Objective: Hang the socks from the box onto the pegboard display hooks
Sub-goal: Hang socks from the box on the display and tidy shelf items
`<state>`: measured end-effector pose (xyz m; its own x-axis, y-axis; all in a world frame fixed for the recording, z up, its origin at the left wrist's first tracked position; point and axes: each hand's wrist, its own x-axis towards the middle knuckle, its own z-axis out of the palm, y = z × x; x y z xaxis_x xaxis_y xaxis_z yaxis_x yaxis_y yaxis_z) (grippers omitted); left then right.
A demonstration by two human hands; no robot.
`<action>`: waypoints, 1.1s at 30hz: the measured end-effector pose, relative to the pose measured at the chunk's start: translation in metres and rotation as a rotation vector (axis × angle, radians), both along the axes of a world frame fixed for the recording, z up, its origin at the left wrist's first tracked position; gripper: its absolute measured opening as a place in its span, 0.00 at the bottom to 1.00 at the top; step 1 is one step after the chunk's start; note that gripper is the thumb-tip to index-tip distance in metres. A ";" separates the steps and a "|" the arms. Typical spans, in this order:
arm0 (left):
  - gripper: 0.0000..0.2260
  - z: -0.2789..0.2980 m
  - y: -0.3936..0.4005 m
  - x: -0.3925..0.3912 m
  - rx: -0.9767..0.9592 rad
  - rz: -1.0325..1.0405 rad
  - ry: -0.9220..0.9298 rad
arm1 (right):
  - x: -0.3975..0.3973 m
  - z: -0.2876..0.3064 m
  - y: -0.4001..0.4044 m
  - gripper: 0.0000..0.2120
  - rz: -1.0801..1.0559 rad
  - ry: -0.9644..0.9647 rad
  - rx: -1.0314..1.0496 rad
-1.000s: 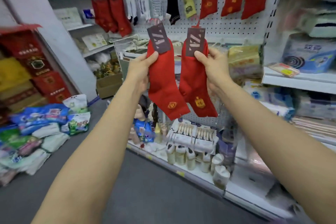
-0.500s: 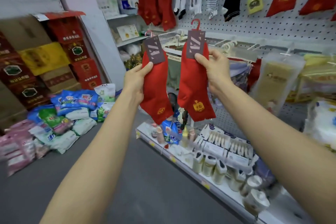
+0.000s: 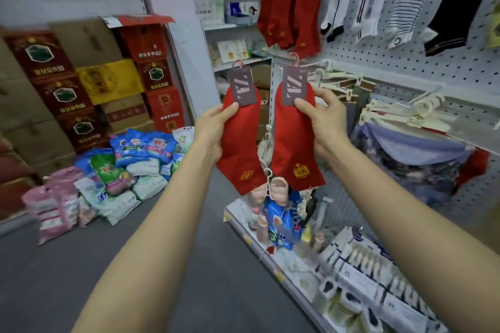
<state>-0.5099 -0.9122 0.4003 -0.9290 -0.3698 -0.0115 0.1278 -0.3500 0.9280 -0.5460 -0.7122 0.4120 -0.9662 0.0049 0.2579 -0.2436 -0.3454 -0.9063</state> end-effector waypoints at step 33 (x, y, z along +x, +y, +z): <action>0.12 0.014 -0.254 -0.383 -0.012 -0.218 0.025 | -0.356 0.009 -0.268 0.22 -0.206 0.035 -0.070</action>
<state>-0.8933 -1.1667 0.4139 -0.9869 -0.1605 0.0157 0.0735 -0.3609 0.9297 -0.9017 -0.9799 0.4209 -0.9335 0.2204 0.2830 -0.3461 -0.3468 -0.8717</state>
